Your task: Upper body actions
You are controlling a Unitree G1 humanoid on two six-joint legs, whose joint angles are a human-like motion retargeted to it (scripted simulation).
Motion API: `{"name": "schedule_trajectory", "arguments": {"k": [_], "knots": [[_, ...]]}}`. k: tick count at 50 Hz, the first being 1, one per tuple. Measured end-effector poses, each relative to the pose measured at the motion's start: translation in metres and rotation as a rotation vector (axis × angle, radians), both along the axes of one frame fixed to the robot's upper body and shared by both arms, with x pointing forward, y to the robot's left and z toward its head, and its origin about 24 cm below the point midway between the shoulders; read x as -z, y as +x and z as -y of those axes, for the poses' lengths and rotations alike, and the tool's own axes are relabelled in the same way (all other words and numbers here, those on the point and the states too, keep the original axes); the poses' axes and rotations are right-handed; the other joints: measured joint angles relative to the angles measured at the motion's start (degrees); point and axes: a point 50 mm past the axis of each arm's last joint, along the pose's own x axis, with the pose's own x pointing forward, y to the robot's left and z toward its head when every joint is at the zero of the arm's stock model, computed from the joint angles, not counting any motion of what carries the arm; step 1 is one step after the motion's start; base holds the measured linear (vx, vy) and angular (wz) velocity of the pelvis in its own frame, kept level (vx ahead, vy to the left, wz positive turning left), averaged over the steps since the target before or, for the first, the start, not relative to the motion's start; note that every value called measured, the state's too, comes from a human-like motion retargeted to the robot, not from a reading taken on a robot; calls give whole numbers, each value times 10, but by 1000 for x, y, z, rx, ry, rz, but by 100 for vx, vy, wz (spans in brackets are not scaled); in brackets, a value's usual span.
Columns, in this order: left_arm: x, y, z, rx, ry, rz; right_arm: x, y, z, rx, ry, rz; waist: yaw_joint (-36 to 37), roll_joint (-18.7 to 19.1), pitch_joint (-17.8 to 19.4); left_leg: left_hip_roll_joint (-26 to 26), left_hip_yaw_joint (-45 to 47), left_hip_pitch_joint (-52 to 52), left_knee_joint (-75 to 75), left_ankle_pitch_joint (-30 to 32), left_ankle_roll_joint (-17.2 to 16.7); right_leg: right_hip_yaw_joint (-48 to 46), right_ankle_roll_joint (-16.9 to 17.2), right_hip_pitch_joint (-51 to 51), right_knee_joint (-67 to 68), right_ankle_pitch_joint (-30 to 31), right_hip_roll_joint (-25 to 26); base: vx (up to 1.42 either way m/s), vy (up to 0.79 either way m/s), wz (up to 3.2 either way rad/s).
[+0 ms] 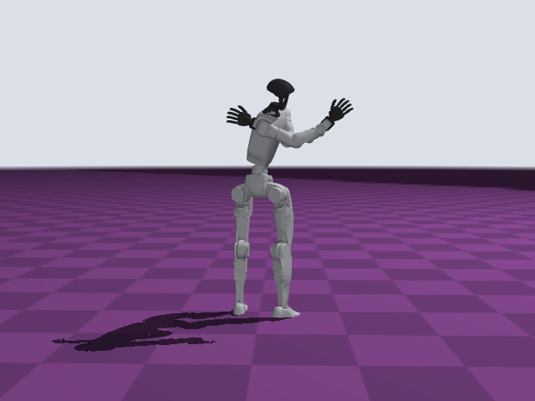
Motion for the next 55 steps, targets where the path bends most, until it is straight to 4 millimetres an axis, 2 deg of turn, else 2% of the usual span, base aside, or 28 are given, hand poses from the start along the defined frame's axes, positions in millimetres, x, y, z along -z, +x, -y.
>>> {"name": "schedule_trajectory", "arguments": {"k": [2,5,8,11,12,13,15,16,18,20,21,22,24,27,28,30,31,32,33,35,37,38,40,42,46,50,53,55], "knots": [[13,-27,-51,152,-159,123,-2,25,34,215,-153,185,4,40,37,-13,-50,32,9,-2,6,-49,7,57,15,-21,-18,2,3,222],[35,-31,-97,283,-237,194,24,56,89,410,-349,260,22,40,39,-27,-103,112,9,-6,9,-101,16,159,30,-47,-34,2,0,150],[55,-24,-122,429,-246,335,47,74,144,548,-434,206,80,35,35,-28,-113,136,6,-4,10,-113,17,189,23,-47,-32,2,-2,39],[78,-11,-137,614,-341,537,79,83,208,686,-515,104,144,30,33,-30,-116,153,2,-3,11,-116,17,206,19,-44,-33,1,-2,0],[86,-8,-138,689,-409,615,94,82,235,748,-557,58,169,29,32,-30,-115,166,1,-3,11,-115,18,217,20,-45,-33,3,-5,-5],[95,-10,-139,786,-506,690,109,79,271,832,-618,4,202,26,32,-30,-114,191,-1,-6,10,-114,19,240,22,-48,-33,0,0,0],[101,-13,-133,835,-602,748,166,68,321,936,-740,-201,243,18,-5,-26,-111,202,-4,-6,8,-111,17,249,17,-45,-28,6,-5,-13],[106,-11,-125,838,-637,811,202,58,340,963,-822,-328,259,15,-28,-26,-109,198,-6,-5,8,-110,16,244,13,-43,-27,5,-6,-14],[116,-5,-103,829,-703,963,272,26,378,1002,-1027,-598,290,10,-73,-25,-107,188,-8,-2,7,-108,14,233,9,-38,-25,2,-7,-11],[126,5,-73,792,-783,1149,333,-23,416,1030,-1289,-892,321,6,-113,-26,-105,176,-8,0,8,-107,13,221,7,-35,-25,0,-6,-7],[129,11,-53,765,-837,1258,356,-51,436,1057,-1434,-1037,333,5,-129,-27,-105,170,-8,1,8,-106,12,216,7,-35,-26,0,0,0],[130,18,-31,733,-897,1374,374,-83,455,1079,-1588,-1182,342,4,-143,-28,-105,165,-8,1,8,-106,12,210,7,-35,-27,0,0,0],[121,29,19,643,-1060,1637,397,-148,486,1113,-1927,-1448,346,3,-167,-31,-105,158,-7,2,9,-105,11,203,10,-35,-30,0,0,0],[87,41,84,438,-1338,2010,405,-233,512,1043,-2396,-1720,331,2,-201,-32,-106,150,-7,2,9,-105,10,196,11,-36,-31,3,-12,2],[77,43,96,385,-1413,2075,404,-258,516,-929,2356,1686,328,1,-215,-31,-106,147,-7,3,8,-106,10,193,10,-35,-30,5,-17,5],[67,43,106,349,-1511,2107,402,-302,518,-740,2232,1648,331,-2,-243,-29,-108,140,-7,3,7,-108,9,188,8,-33,-28,3,-16,4],[67,43,107,360,-1527,2088,404,-323,514,-681,2182,1663,336,0,-246,-10,-107,139,-7,4,4,-101,31,186,19,-35,-36,0,-13,-10],[65,42,109,363,-1535,2069,403,-340,513,-673,2142,1668,345,1,-255,3,-103,139,-5,3,-1,-94,46,184,30,-40,-44,-2,-11,-38],[62,43,112,347,-1527,2053,397,-348,516,-760,2124,1650,364,-2,-278,5,-95,139,-2,0,-9,-88,45,182,36,-48,-49,-2,-10,-23],[54,43,120,291,-1533,2016,401,-368,510,-860,2004,1835,386,-12,-339,4,-115,129,8,-12,-41,-108,36,168,34,-46,-72,-2,-5,58],[49,36,122,229,-1581,1797,404,-390,504,-889,1776,2138,416,-16,-376,-21,-143,113,8,-12,-32,-135,23,156,32,-44,-76,-2,5,101],[55,34,116,258,-1530,1720,405,-394,502,-889,1694,2219,429,-15,-379,-23,-142,107,7,-9,-27,-138,23,151,33,-44,-76,-4,7,18],[64,33,107,291,-1411,1637,406,-395,501,-878,1593,2280,450,-12,-374,-35,-126,96,1,0,-2,-126,17,141,35,-45,-58,-4,4,-57],[63,36,109,264,-1333,1681,407,-389,502,-852,1591,2266,458,-10,-375,-34,-107,89,-1,7,3,-104,15,134,33,-42,-51,-2,2,-73],[59,44,117,242,-1326,1901,419,-355,499,-827,1825,2215,438,-8,-371,-36,-94,91,-1,7,6,-91,11,131,32,-41,-49,1,1,-30],[68,39,107,360,-1446,1836,434,-322,489,-828,2098,2155,405,-6,-344,-34,-91,95,0,5,5,-88,11,132,35,-41,-48,0,0,0],[74,35,99,438,-1501,1751,443,-323,480,-754,2183,2126,392,-6,-339,-32,-92,96,1,4,5,-89,9,135,32,-41,-43,0,0,0],[75,34,97,465,-1521,1733,447,-335,474,-682,2173,2129,393,-6,-343,-29,-93,94,2,3,4,-90,8,135,29,-40,-40,0,0,0]]}}
